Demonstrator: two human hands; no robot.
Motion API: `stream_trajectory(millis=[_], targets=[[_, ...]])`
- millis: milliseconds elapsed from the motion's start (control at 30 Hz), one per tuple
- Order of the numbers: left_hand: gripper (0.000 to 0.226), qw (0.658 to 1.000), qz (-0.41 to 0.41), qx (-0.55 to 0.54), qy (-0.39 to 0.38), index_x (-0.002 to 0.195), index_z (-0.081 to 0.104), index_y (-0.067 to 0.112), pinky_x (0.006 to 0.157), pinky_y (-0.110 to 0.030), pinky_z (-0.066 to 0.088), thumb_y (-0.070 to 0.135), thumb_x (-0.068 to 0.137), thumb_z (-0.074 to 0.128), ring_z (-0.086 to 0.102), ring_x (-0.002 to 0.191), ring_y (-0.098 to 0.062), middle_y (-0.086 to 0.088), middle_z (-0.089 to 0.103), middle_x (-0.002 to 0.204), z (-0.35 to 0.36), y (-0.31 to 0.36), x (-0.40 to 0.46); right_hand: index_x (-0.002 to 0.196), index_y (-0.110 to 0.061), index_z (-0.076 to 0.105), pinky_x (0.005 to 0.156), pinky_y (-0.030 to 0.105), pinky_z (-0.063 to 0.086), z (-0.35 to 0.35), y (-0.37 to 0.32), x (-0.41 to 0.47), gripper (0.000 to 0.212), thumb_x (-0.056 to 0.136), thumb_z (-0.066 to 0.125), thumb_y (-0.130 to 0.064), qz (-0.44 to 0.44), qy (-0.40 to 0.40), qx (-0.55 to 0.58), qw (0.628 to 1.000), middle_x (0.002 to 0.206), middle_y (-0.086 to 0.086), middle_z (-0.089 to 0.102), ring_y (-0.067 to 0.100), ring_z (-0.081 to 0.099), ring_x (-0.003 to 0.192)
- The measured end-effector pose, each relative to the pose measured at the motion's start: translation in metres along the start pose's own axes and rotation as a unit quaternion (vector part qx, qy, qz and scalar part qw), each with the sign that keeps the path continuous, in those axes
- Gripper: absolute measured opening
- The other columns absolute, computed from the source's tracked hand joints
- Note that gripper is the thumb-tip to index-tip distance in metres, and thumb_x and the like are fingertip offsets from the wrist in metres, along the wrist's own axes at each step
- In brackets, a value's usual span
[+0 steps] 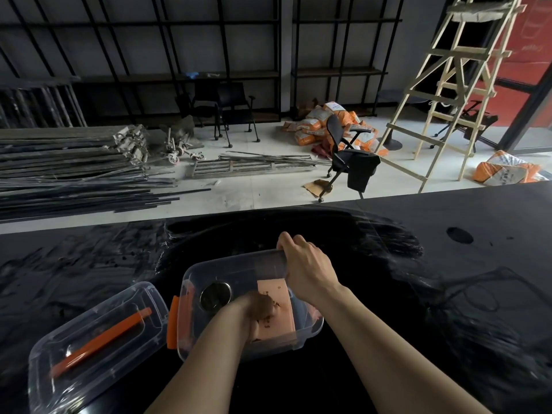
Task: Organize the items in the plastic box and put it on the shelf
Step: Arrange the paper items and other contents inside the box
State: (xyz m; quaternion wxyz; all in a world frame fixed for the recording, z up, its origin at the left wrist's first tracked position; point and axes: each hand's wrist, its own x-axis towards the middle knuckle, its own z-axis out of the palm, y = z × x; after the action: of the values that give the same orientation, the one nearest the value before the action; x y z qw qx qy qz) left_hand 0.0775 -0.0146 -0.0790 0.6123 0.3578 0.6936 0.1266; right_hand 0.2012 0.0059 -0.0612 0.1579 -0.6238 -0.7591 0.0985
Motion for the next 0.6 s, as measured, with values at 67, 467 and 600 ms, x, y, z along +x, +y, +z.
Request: stream_trajectory(millis=[67, 467, 600], targets=[[0.031, 0.998, 0.013, 0.047, 0.040, 0.130, 0.056, -0.001, 0.092, -0.039, 0.051, 0.005, 0.102, 0.043, 0.061, 0.111, -0.029, -0.016, 0.063, 0.123, 0.011, 0.000, 0.001, 0.120, -0.020, 0.043, 0.053, 0.027, 0.029, 0.004, 0.000, 0.001, 0.047, 0.083, 0.064, 0.001, 0.005, -0.001, 0.002, 1.000, 0.108, 0.005, 0.056, 0.022, 0.046, 0.080], [0.018, 0.950, 0.003, 0.311, -0.042, 0.075, 0.055, 0.013, 0.050, -0.024, 0.047, 0.010, 0.090, 0.065, 0.059, 0.065, -0.018, -0.005, 0.056, 0.073, -0.005, 0.023, -0.005, 0.126, -0.017, 0.041, 0.061, 0.033, 0.037, 0.008, 0.003, 0.003, 0.056, 0.080, 0.067, -0.001, -0.005, -0.005, -0.014, 1.000, 0.110, 0.005, 0.056, 0.027, 0.060, 0.093], [0.022, 0.953, 0.001, 0.299, -0.038, 0.073, 0.056, 0.014, 0.052, -0.025, 0.047, 0.004, 0.091, 0.065, 0.060, 0.073, -0.022, -0.006, 0.057, 0.073, -0.013, 0.023, -0.010, 0.123, -0.016, 0.041, 0.063, 0.034, 0.038, 0.006, 0.002, 0.003, 0.052, 0.080, 0.064, 0.000, -0.008, -0.003, -0.007, 1.000, 0.107, 0.006, 0.056, 0.027, 0.059, 0.092]])
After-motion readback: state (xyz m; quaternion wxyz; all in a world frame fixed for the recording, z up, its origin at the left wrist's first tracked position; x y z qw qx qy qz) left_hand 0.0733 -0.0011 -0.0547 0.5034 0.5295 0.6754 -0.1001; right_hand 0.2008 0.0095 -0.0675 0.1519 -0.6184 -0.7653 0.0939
